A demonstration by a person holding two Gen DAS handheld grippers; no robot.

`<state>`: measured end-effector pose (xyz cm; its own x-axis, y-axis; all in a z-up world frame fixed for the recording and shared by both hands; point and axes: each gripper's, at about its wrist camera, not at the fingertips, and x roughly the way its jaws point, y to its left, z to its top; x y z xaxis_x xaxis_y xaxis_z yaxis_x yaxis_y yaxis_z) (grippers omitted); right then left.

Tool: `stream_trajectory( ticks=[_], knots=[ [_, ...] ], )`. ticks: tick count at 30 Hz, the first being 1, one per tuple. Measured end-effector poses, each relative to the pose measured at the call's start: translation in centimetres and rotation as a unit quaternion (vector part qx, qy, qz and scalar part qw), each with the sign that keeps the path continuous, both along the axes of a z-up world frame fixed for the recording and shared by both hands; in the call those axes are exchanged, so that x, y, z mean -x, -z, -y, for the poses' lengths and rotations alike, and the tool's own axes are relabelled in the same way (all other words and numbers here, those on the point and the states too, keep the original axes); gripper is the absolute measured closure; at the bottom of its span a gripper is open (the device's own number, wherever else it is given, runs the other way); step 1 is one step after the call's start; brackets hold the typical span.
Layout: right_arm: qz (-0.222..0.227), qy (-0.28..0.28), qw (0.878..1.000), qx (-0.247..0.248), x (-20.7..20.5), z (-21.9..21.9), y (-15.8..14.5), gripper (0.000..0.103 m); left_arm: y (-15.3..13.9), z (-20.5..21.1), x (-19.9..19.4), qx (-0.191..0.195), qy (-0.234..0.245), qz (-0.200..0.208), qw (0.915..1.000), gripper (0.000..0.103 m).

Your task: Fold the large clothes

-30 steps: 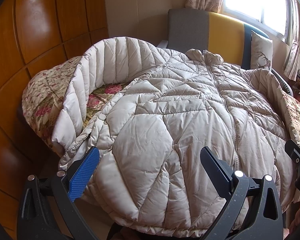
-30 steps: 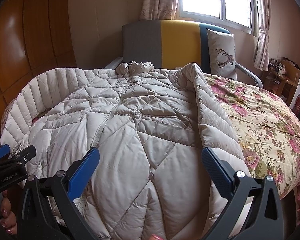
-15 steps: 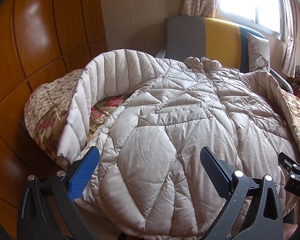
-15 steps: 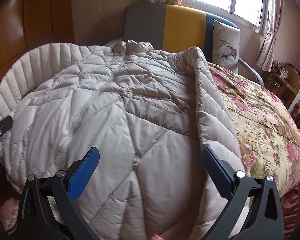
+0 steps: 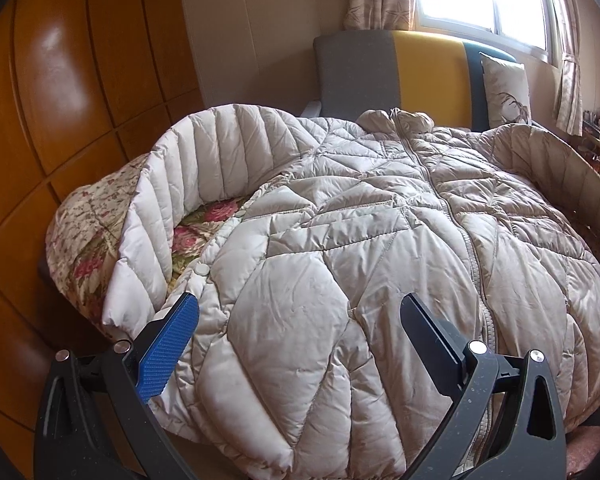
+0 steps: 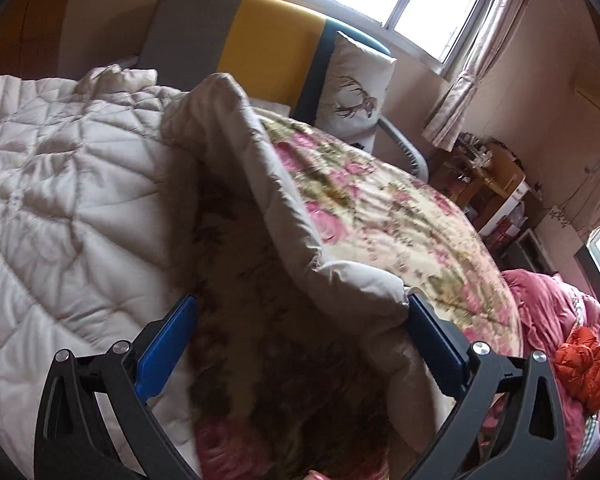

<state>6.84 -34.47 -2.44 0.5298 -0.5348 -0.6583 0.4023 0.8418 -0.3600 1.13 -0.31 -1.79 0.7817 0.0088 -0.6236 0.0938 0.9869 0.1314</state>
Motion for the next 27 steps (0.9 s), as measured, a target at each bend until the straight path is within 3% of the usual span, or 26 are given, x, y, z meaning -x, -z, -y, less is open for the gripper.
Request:
stream_trajectory(
  ticks=[6,10,14,19,22,24,27],
  knots=[
    [0.025,0.073,0.996,0.041,-3.6,8.2,-1.1,0.002,0.2,-0.5,-0.6,0.032,0.009,-0.01,0.9994,0.003],
    [0.035,0.127,0.991,0.026,-5.7,13.5,-1.2,0.002,0.5,-0.4,-1.2,0.061,0.038,-0.029,0.997,0.003],
    [0.079,0.179,0.98,-0.044,-6.0,18.0,-1.9,0.002,0.7,-0.6,-1.3,0.098,0.064,-0.036,0.9925,0.003],
    [0.093,0.208,0.973,-0.035,-7.3,21.0,-3.4,0.002,0.6,-1.3,-1.7,0.127,0.064,-0.038,0.9891,0.003],
    [0.087,0.253,0.964,0.015,-7.1,21.7,-4.6,0.002,0.4,-1.3,-1.7,0.113,0.064,-0.024,0.9913,0.003],
    [0.127,0.26,0.957,0.029,-6.1,20.4,-6.2,0.002,0.2,-1.3,-1.7,0.097,0.062,-0.007,0.9933,0.003],
    [0.177,0.211,0.961,-0.009,-5.7,16.1,-7.6,0.002,-0.3,-1.2,-2.1,0.083,0.07,0.015,0.994,0.003]
  ],
)
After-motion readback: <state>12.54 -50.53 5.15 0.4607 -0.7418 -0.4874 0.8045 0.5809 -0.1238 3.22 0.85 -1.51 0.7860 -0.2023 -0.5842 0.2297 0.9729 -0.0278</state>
